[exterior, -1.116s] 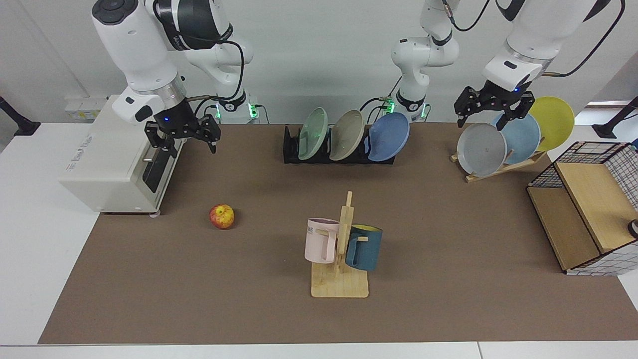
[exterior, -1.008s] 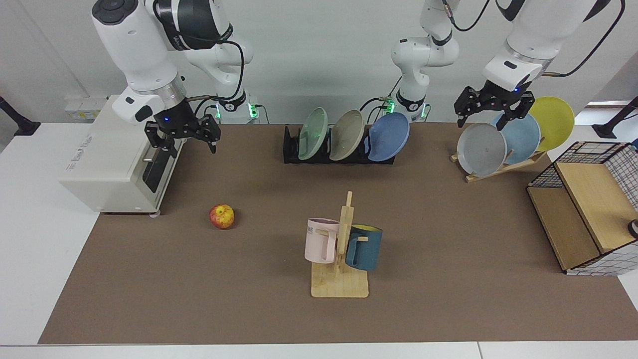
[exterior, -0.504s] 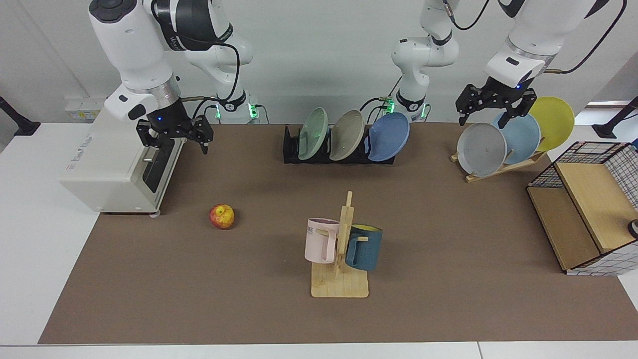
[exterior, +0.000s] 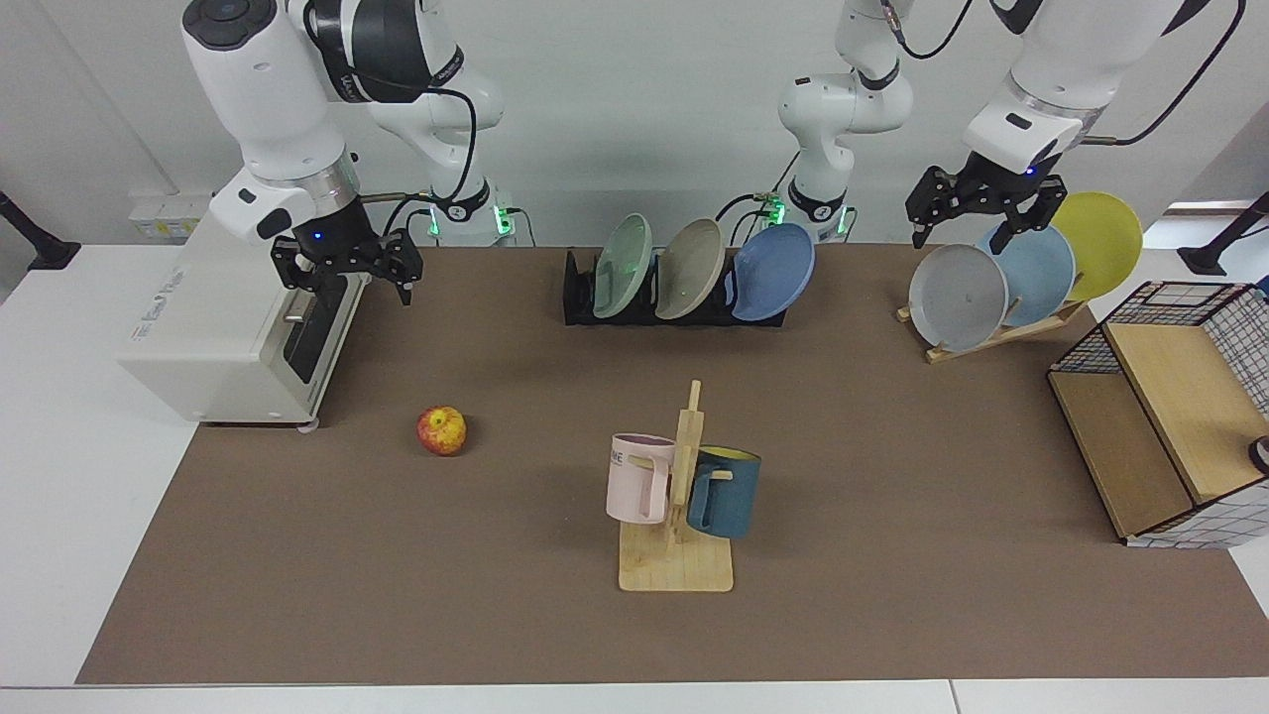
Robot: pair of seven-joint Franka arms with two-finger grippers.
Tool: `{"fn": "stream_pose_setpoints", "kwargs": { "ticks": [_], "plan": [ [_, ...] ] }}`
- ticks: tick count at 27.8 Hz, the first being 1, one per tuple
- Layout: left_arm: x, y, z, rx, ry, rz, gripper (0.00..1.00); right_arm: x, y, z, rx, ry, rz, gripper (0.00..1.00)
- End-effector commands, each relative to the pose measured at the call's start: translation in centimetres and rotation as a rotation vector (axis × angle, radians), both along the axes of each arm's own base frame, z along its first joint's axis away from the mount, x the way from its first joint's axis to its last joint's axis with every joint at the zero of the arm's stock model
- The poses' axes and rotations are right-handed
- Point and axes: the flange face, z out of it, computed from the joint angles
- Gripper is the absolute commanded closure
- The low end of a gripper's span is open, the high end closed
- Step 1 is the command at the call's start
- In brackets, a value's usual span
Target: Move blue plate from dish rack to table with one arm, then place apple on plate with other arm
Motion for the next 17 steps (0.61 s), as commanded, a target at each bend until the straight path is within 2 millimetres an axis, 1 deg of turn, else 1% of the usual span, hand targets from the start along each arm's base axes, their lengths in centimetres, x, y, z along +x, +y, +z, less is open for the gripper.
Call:
{"fn": "stream_pose_setpoints", "kwargs": {
  "ticks": [1,3,6,7,9,12,15,17],
  "plan": [
    [-5.4,-0.9,-4.7,0.016,-0.003,-0.008,0.00,-1.0,-1.8,-5.6,-0.008,0.002,-0.040,0.00],
    [-7.0,-1.7,-6.3,0.032,0.015,-0.003,0.00,-1.1,-2.3,-7.5,-0.006,-0.005,-0.035,0.00],
    [-9.0,-4.1,-8.8,0.109,0.051,0.039,0.01,-0.8,-2.7,-10.1,-0.006,-0.006,-0.037,0.00],
    [-9.6,-5.0,-10.0,0.148,0.063,0.058,0.01,-0.7,-2.7,-10.7,-0.004,-0.006,-0.037,0.00],
    [-11.1,-6.7,-11.6,0.192,0.064,0.073,0.01,-0.6,-2.7,-11.4,-0.003,-0.003,-0.035,0.00],
    [-12.9,-7.4,-13.0,0.206,0.058,0.078,0.02,-0.5,-2.4,-12.8,-0.001,0.017,-0.036,0.00],
    [-15.0,-8.7,-16.4,0.245,0.081,0.078,0.04,-0.4,-2.5,-14.3,0.001,0.023,-0.039,0.00],
    [-15.7,-9.2,-17.7,0.250,0.072,0.081,0.04,-0.4,-2.5,-14.9,0.002,0.009,-0.038,0.00]
  ]
}}
